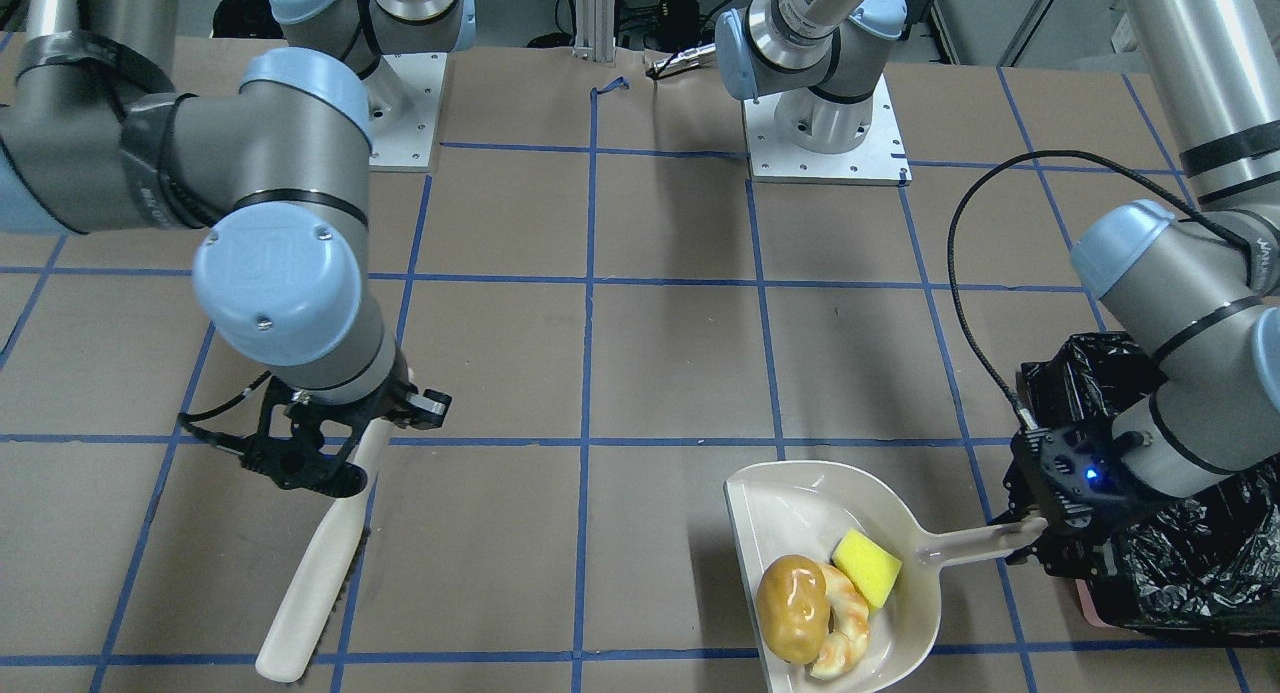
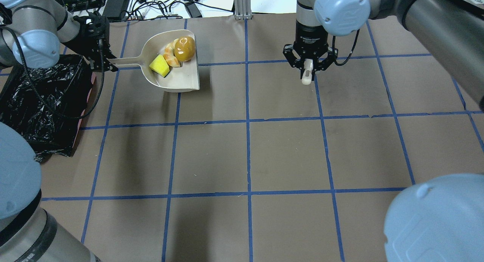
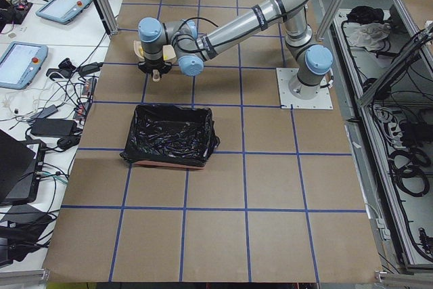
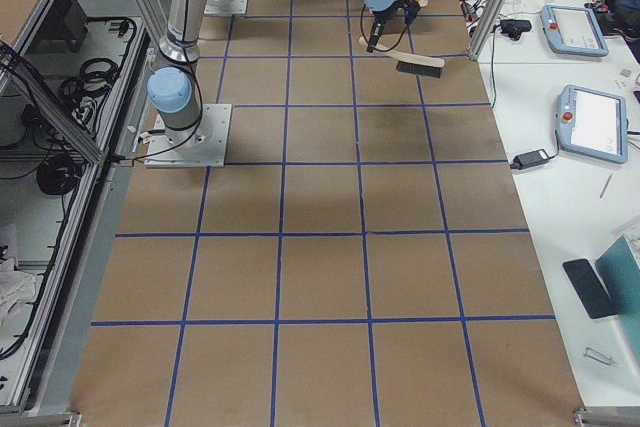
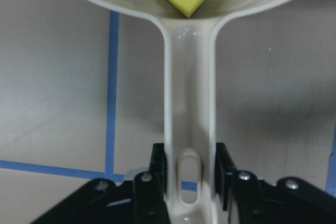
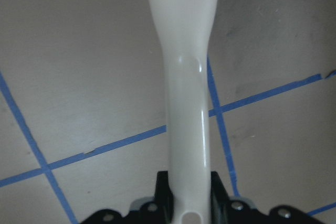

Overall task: Sweep and dump trash into bin
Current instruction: 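Lift the dustpan with left gripper over the bin while right withdraws the brush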

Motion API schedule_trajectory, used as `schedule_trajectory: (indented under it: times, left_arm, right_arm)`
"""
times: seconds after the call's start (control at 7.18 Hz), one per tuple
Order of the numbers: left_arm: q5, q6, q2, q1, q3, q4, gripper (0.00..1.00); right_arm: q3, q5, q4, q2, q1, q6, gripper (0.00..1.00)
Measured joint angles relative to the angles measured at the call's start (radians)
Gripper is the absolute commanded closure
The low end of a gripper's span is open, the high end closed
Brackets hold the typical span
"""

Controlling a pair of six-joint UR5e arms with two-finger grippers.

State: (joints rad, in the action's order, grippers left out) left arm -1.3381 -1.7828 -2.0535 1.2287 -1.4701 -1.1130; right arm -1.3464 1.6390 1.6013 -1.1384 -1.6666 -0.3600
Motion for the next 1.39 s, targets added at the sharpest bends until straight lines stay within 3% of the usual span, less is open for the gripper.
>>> schedule_trajectory:
  times: [0.42, 0.7, 0.97, 1.39]
  left_arm:
    - [0.104, -0.001, 0.075, -0.089, 0.033, -0.104, 0.76]
    - [0.158, -0.005, 0.121, -0.158, 0.044, -0.159, 0.76]
    - [0.174, -0.010, 0.158, -0.221, 0.049, -0.184, 0.76]
    - [0.222, -0.015, 0.171, -0.352, 0.051, -0.218, 0.76]
  right_arm:
    - [-0.054, 0.036, 0.030, -0.027, 0.176, 0.338, 1.00]
    - [-0.152, 0.045, 0.154, -0.040, 0.288, 0.521, 1.00]
    - [-0.258, 0.040, 0.276, -0.049, 0.380, 0.611, 1.00]
    - [-0.317, 0.018, 0.308, -0.052, 0.429, 0.630, 1.00]
